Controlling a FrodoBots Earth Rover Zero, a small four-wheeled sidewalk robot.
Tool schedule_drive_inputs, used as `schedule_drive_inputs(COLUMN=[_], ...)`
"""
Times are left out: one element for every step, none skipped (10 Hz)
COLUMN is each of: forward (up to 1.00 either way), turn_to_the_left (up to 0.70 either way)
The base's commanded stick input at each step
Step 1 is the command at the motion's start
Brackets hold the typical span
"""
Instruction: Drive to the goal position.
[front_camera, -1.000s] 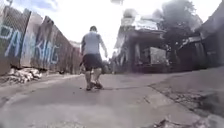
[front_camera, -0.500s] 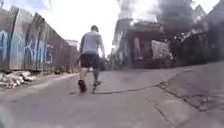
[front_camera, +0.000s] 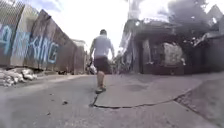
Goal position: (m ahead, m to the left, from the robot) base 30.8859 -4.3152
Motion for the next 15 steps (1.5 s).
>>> schedule_drive_inputs(forward=[1.00,1.00,1.00,1.00,1.00,1.00,1.00,1.00,1.00,1.00,1.00,1.00,1.00,1.00,1.00], turn_to_the_left=[0.00,0.00,0.00,0.00,0.00,0.03,0.18,0.00,0.00,0.00,0.00,0.00,0.00,0.00,0.00])
